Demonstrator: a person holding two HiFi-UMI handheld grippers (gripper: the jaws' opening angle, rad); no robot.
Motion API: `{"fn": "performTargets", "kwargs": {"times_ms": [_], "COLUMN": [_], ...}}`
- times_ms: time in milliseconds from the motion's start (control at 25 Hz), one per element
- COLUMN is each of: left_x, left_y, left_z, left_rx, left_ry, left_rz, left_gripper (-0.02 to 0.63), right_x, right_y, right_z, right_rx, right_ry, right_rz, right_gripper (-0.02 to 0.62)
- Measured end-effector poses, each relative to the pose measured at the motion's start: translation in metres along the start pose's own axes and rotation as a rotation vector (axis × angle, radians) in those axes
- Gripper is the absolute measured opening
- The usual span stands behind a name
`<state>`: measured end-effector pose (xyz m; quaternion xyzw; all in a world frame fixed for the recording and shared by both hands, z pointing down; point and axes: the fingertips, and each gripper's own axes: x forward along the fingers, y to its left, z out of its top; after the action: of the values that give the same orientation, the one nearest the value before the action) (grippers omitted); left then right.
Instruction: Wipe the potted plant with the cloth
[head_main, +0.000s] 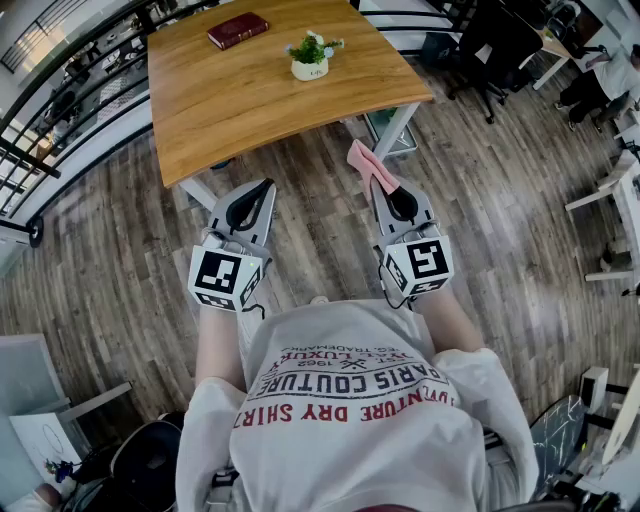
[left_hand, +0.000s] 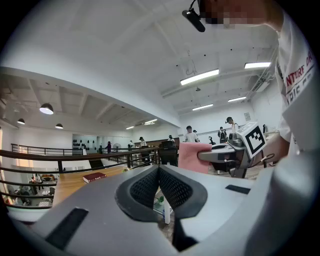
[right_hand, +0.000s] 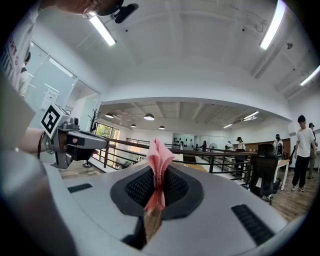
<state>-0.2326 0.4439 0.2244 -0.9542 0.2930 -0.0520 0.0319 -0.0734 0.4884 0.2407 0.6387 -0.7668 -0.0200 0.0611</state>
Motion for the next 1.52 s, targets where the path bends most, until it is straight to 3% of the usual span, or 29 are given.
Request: {"fn": "performTargets", "kwargs": {"times_ms": [600,840,1080,1520], "left_x": [0.029,0.05,0.092,0.249], "left_y": [0.037,0.051,0.076,0.137], "left_z": [-0.011,-0.024,-0.037,-0.051], "left_rx": [-0.037,-0.056,-0.05,-0.078], "left_ry": [0.0,0.03,0.047,0.1], "left_rz": [0.012,0.037,0.084,0.25], "left_gripper": [0.015,0.015,0.015,0.015], "right_x": [0.048,0.073,0.124,0.274], "right_y": [-0.008,-0.025,-0.072,-0.201], "right_z": [-0.004,-0.021,-0.044,-0.081], "right_rx": [0.013,0.028,0.051,0.037], "right_ry": [0.009,0.058,0.089,0.134], "right_rz": [0.02,0.036,0.037,0.183], "right_gripper": [0.035,0.035,0.035,0.035]}}
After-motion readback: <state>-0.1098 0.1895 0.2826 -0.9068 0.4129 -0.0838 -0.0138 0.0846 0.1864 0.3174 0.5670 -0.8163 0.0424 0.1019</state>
